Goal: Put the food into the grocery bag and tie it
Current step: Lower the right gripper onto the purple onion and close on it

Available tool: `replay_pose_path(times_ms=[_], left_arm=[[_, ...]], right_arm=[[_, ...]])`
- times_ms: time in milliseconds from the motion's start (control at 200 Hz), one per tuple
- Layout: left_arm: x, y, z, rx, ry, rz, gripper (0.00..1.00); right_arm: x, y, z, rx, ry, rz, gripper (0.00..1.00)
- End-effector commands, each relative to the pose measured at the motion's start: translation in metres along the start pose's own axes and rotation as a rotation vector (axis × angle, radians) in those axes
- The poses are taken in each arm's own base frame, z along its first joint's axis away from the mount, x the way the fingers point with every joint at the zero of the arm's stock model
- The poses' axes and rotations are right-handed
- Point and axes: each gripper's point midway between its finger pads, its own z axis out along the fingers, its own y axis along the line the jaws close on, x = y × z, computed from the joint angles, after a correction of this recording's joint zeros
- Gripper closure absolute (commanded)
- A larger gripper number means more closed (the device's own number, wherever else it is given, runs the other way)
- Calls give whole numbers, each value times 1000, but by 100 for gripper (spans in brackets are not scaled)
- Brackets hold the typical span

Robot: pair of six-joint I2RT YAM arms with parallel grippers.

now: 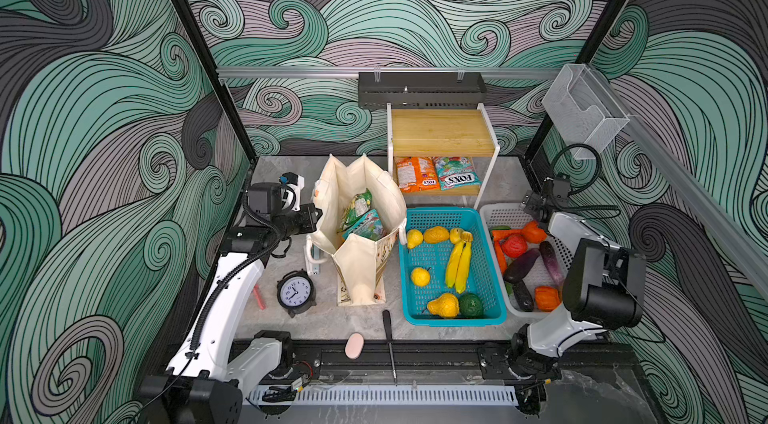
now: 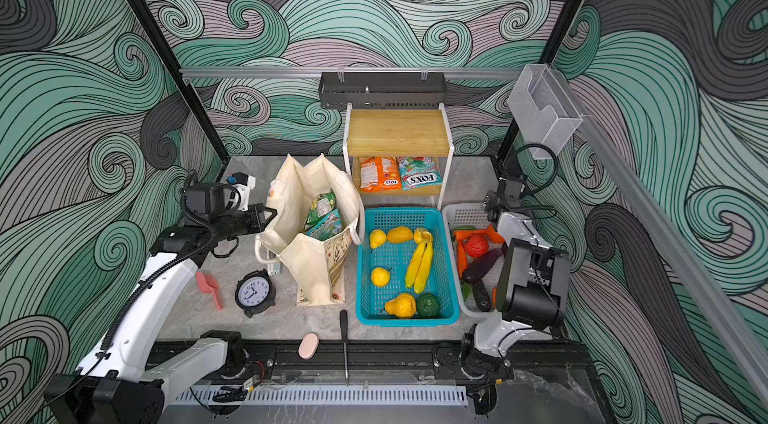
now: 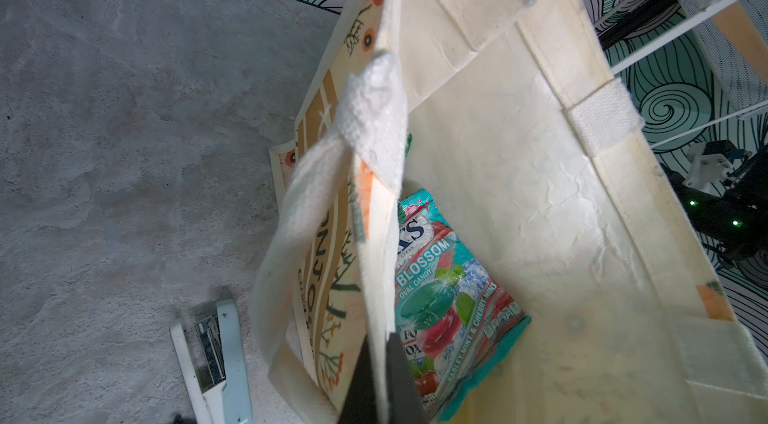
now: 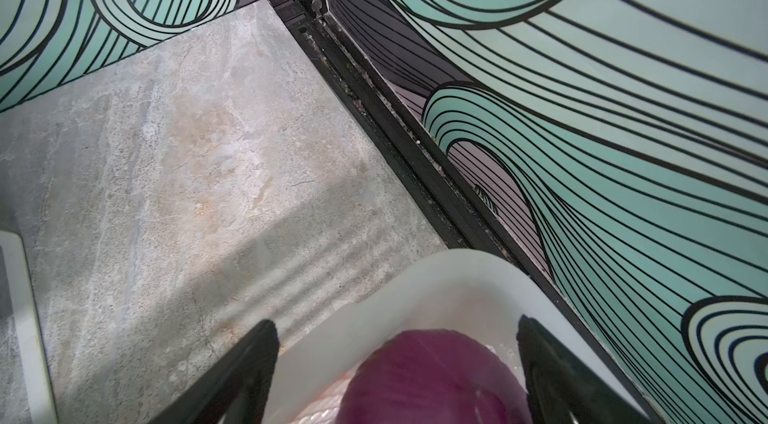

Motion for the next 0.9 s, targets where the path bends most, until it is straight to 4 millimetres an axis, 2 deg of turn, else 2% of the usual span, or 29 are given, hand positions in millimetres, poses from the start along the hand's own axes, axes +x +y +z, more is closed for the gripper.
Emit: replay_pose_path(times_ms=[0, 150, 300, 460, 560, 796, 896], left_arm=[[3, 0, 1, 6, 19, 4, 100], [3, -1, 0, 9, 17, 6, 100], [3, -1, -1, 9, 13, 9, 100], [2, -2, -2, 10, 11, 11, 100], [2, -2, -2, 10, 9, 10, 100], [2, -2, -3, 6, 7, 12, 100], [2, -2, -3, 5, 4, 14, 100]], right_arm=[[19, 2, 1, -15, 68, 2, 11], [30, -2, 2, 12, 138, -21, 8], [32, 0, 1, -2, 145, -16, 9], [30, 0, -3, -5, 141, -12, 19], [29, 2, -8, -23, 132, 3, 22], [24, 5, -20, -60, 120, 30, 39], [21, 10, -29, -97, 108, 53, 40]])
